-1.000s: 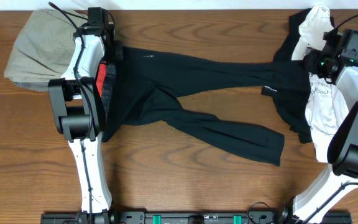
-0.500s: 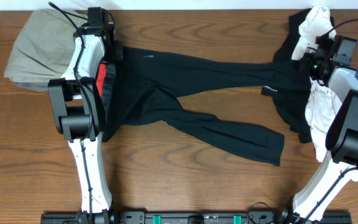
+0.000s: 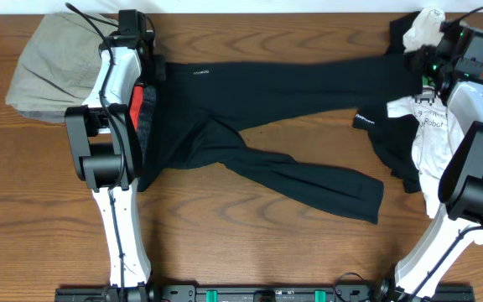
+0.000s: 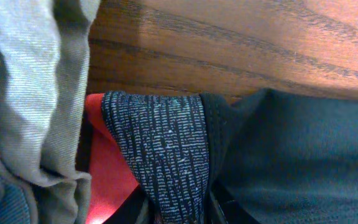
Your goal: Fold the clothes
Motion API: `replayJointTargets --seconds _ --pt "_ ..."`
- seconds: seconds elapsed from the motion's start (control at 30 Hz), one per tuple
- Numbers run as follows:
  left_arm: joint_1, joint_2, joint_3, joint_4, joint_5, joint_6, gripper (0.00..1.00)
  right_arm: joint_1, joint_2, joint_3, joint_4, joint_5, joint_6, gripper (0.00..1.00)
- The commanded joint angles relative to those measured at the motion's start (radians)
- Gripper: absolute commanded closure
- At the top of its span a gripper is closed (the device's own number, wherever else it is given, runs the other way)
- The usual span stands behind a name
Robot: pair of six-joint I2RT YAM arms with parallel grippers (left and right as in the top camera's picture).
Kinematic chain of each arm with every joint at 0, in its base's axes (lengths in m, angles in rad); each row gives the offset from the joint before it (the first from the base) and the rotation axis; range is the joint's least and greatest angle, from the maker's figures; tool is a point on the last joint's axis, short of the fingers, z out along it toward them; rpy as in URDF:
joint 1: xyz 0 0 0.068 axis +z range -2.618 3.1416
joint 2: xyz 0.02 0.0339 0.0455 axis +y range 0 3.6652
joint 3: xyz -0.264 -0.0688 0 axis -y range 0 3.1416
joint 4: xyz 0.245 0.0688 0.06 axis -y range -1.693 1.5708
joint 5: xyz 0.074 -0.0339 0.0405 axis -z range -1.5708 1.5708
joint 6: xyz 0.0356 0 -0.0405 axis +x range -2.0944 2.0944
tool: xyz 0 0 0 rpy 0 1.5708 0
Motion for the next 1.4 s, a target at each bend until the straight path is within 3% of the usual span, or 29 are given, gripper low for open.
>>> replayJointTargets --seconds 0.0,0.1,0.17,0.2,0.3,0.5,0.57,0.6,0.7,0.77,1.13,1.37 --pt "0.006 0.024 -0.024 -0.024 -0.002 -0.017 0.75 0.022 0.01 0.016 0.02 0.036 0.04 0.89" --pt "0.006 0.024 -0.024 -0.021 -0.002 -0.017 0.75 0.021 0.01 0.017 0.012 0.036 0.041 0.25" --pt "0.006 0.024 -0.024 -0.022 -0.002 -0.017 0.75 0.013 0.008 0.019 -0.016 0.036 0.041 0.05" --pt "0.006 0.024 -0.024 -0.022 -0.002 -0.017 0.75 0.005 0.005 0.023 -0.042 0.035 0.041 0.01" --pt "0.006 0.024 -0.024 -0.023 -0.002 -0.017 0.75 -0.025 -0.009 0.045 -0.154 0.034 0.041 0.01" --pt "0.006 0.024 -0.024 -0.024 -0.002 -0.016 0.75 -0.079 -0.08 0.095 -0.57 -0.106 -0.052 0.01" --pt "0.006 0.024 -0.024 -0.026 -0.002 -0.016 0.75 -0.078 -0.093 0.095 -0.698 -0.107 -0.093 0.11" --pt "0.006 0.024 -0.024 -0.026 -0.002 -0.016 0.75 -0.075 -0.093 0.094 -0.741 -0.107 -0.107 0.22" --pt "0.006 0.024 -0.024 -0.026 -0.002 -0.016 0.75 -0.056 -0.092 0.064 -0.814 -0.107 -0.15 0.78" --pt "0.006 0.024 -0.024 -0.031 -0.002 -0.016 0.75 -0.039 -0.092 0.025 -0.81 -0.106 -0.155 0.96" --pt "0.006 0.024 -0.024 -0.037 -0.005 -0.017 0.75 0.0 -0.092 -0.252 -0.537 -0.091 -0.101 0.99" --pt "0.006 0.024 -0.024 -0.038 -0.005 -0.017 0.74 -0.017 -0.092 -0.296 -0.482 0.146 -0.032 0.99"
